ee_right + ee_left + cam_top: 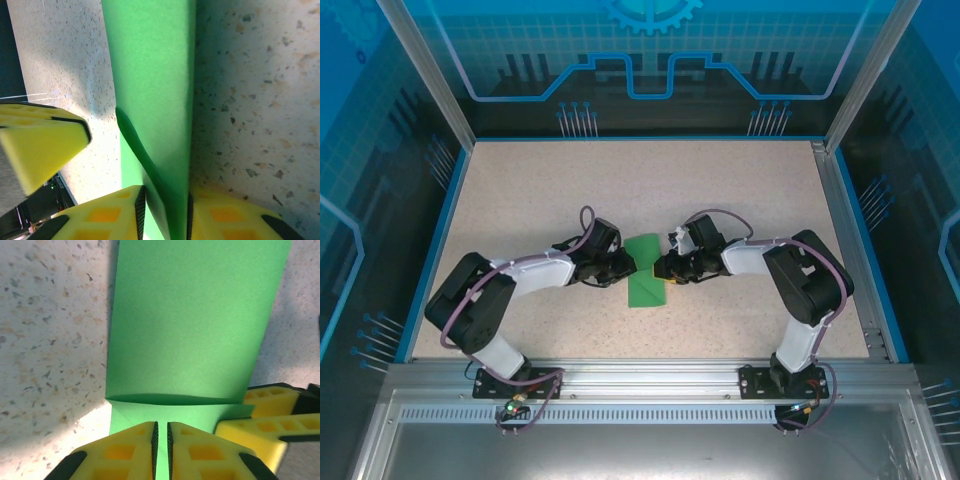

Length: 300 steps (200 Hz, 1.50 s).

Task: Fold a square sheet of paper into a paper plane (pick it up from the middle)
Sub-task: Fold the triangle a second time at the center of the table, then turn over the paper at the center of the table.

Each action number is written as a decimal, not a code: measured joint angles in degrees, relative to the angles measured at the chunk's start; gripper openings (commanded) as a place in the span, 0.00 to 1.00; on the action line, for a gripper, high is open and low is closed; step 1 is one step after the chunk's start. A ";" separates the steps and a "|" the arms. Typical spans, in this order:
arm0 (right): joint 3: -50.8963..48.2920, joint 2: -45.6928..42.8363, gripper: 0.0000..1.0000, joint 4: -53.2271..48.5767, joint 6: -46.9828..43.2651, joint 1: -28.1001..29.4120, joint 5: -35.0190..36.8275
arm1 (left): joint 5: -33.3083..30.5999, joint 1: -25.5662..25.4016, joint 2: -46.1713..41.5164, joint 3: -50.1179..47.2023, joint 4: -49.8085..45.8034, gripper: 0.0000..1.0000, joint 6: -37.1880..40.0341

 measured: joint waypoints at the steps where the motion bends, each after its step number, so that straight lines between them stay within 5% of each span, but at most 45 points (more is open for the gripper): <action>1: 0.00 0.00 0.24 0.00 -0.04 0.00 -0.02 | -0.09 0.00 -0.20 -0.04 -0.07 0.19 0.00; 43: 0.94 -2.93 0.11 -4.70 -2.03 0.00 0.50 | -3.63 0.00 -7.65 -1.55 -2.75 0.21 -0.85; 94: 9.81 -13.38 0.08 -19.71 -8.00 0.26 7.85 | -7.87 0.28 -16.46 -2.25 -6.86 0.23 -1.25; 158: 30.53 -15.63 0.11 -54.66 -14.60 4.98 45.33 | -13.79 1.73 -25.81 -4.13 -12.07 0.28 -1.46; 180: 37.07 -10.45 0.11 -64.54 -13.77 10.27 58.29 | -15.76 2.40 -27.56 -5.22 -13.33 0.28 -2.14; 207: 42.07 0.74 0.14 -72.15 -11.08 15.54 65.81 | -17.49 2.75 -28.98 -6.38 -14.60 0.28 -2.97; 236: 48.68 14.71 0.19 -75.60 -8.70 20.50 65.99 | -19.45 2.95 -32.09 -7.65 -16.13 0.28 -3.96; 256: 50.71 20.11 0.32 -73.53 -8.26 22.53 60.54 | -20.76 3.43 -34.91 -8.50 -17.38 0.29 -4.48; 278: 48.76 18.91 0.56 -67.58 -8.92 22.80 50.75 | -21.66 4.02 -37.51 -9.11 -18.38 0.30 -4.50; 300: 40.65 10.75 0.57 -58.47 -9.20 21.40 41.40 | -21.92 4.26 -38.29 -9.31 -18.58 0.32 -4.48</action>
